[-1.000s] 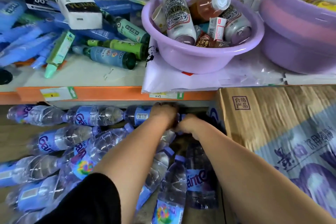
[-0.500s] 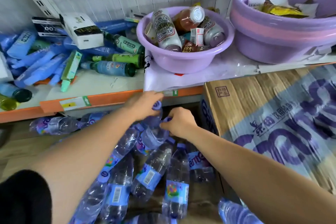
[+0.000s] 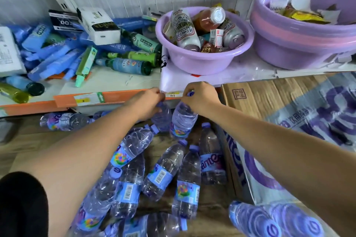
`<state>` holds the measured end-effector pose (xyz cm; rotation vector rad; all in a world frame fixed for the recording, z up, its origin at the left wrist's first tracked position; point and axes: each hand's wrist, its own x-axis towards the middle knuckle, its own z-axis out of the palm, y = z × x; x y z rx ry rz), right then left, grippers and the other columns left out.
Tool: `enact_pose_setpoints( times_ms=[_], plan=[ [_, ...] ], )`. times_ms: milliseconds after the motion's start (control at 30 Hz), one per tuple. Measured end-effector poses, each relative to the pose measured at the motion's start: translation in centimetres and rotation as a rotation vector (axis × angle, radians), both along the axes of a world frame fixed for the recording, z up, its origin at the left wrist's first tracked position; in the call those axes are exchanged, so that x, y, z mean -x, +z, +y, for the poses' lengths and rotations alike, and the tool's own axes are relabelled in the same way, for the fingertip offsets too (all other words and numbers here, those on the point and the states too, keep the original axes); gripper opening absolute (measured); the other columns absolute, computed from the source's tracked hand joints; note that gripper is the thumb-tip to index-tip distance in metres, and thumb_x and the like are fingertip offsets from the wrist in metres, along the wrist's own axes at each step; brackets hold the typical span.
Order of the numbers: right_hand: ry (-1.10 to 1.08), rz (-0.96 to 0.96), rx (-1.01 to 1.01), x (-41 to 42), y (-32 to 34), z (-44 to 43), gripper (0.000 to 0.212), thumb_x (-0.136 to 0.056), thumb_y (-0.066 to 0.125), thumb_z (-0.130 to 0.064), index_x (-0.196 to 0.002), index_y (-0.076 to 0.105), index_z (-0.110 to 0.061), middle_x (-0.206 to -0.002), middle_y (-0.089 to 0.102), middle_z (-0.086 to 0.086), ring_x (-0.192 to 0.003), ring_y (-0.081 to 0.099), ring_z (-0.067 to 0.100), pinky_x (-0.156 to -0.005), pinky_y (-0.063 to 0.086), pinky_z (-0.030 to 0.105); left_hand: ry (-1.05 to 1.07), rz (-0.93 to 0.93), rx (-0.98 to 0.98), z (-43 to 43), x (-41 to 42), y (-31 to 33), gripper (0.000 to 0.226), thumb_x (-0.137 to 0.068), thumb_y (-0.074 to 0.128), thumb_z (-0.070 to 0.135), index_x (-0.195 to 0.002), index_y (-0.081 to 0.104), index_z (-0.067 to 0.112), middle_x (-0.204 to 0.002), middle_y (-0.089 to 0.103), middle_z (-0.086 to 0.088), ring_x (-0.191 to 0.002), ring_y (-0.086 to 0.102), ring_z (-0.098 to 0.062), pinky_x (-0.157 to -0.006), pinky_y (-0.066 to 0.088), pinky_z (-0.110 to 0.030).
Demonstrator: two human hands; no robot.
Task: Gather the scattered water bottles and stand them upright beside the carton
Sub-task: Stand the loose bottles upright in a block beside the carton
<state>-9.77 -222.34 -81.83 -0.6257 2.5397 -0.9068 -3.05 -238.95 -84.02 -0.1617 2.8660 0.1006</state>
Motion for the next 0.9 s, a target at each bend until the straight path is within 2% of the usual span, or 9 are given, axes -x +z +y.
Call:
enact_pose_setpoints(
  times_ms=[100,200,333,467,600,700,767,833,900],
  plan=[
    [0.066,0.065,-0.083,1.4,1.2,0.6,0.019,-0.084,0.063,-0.014,-0.101,0.072,-0.011,-0.085,0.055,0.001,-0.11,0.052,0.024,-0.079,0.041,0.026,-0.012,0.005,0.001,0.3,0.3,0.5,0.031,-0.086,0.063,0.02,-0.114,0.061,0.007,-0.116,0.055,-0.013,-0.105,0.058,-0.032,-0.088,0.05,-0.039],
    [0.206,0.146,-0.175,2.2,1.2,1.0,0.023,-0.084,0.063,-0.014,-0.106,0.07,-0.011,-0.07,0.034,-0.011,-0.114,0.048,0.023,-0.078,0.039,0.023,-0.036,0.005,0.022,0.8,0.9,0.8,0.028,-0.087,0.062,0.022,-0.112,0.062,0.009,-0.114,0.055,-0.011,-0.104,0.059,-0.032,-0.086,0.051,-0.041],
    [0.156,0.115,-0.213,2.7,0.4,1.3,0.024,-0.082,0.068,-0.018,-0.105,0.069,-0.013,-0.099,0.059,0.007,-0.116,0.05,0.024,-0.079,0.04,0.025,-0.063,-0.013,0.08,2.6,2.0,0.6,0.029,-0.089,0.059,0.023,-0.113,0.058,0.007,-0.112,0.051,-0.014,-0.1,0.059,-0.037,-0.083,0.051,-0.043],
    [0.123,0.052,-0.277,3.4,-1.4,2.1,0.036,-0.082,0.06,-0.012,-0.118,0.061,-0.013,-0.12,0.057,0.012,-0.12,0.046,0.026,-0.077,0.036,0.023,-0.144,-0.057,0.136,3.6,2.1,0.2,0.02,-0.087,0.057,0.008,-0.107,0.055,0.006,-0.113,0.05,-0.013,-0.1,0.058,-0.035,-0.081,0.049,-0.042],
    [0.078,0.087,-0.274,3.0,-2.5,2.5,0.043,-0.086,0.062,-0.022,-0.125,0.05,-0.007,-0.126,0.048,0.02,-0.114,0.049,0.033,-0.084,0.043,0.03,-0.17,-0.03,0.127,4.2,2.3,-0.3,0.027,-0.085,0.053,-0.004,-0.109,0.058,0.006,-0.114,0.051,-0.011,-0.105,0.057,-0.031,-0.074,0.042,-0.035],
    [0.136,0.17,-0.315,3.1,-2.4,2.4,0.046,-0.089,0.061,-0.028,-0.126,0.047,-0.005,-0.126,0.048,0.019,-0.109,0.054,0.035,-0.08,0.044,0.032,-0.072,0.025,-0.002,4.9,3.0,-0.9,0.02,-0.083,0.062,0.009,-0.102,0.061,0.004,-0.111,0.051,-0.015,-0.102,0.058,-0.035,-0.083,0.049,-0.04],
    [0.183,0.209,-0.356,3.2,-2.2,2.3,0.049,-0.09,0.06,-0.03,-0.128,0.044,-0.004,-0.128,0.048,0.019,-0.112,0.054,0.034,-0.082,0.043,0.032,0.06,0.02,-0.072,5.2,3.1,-1.0,0.04,-0.083,0.067,0.027,-0.117,0.057,0.008,-0.114,0.052,-0.016,-0.106,0.055,-0.036,-0.087,0.048,-0.04],
    [0.204,0.23,-0.399,3.3,-2.3,2.2,0.052,-0.092,0.058,-0.031,-0.131,0.041,-0.001,-0.131,0.044,0.019,-0.115,0.052,0.033,-0.088,0.045,0.035,0.173,0.015,-0.101,5.5,3.0,-1.0,0.054,-0.085,0.065,0.035,-0.13,0.049,0.011,-0.118,0.053,-0.019,-0.109,0.054,-0.036,-0.087,0.045,-0.038],
    [0.182,0.238,-0.402,3.3,-2.4,2.3,0.051,-0.093,0.057,-0.03,-0.131,0.041,0.0,-0.131,0.044,0.02,-0.113,0.053,0.033,-0.084,0.044,0.033,0.245,0.082,-0.097,5.7,2.9,-1.2,0.047,-0.087,0.063,0.035,-0.123,0.052,0.007,-0.115,0.056,-0.021,-0.104,0.056,-0.038,-0.08,0.046,-0.037]
  ],
)
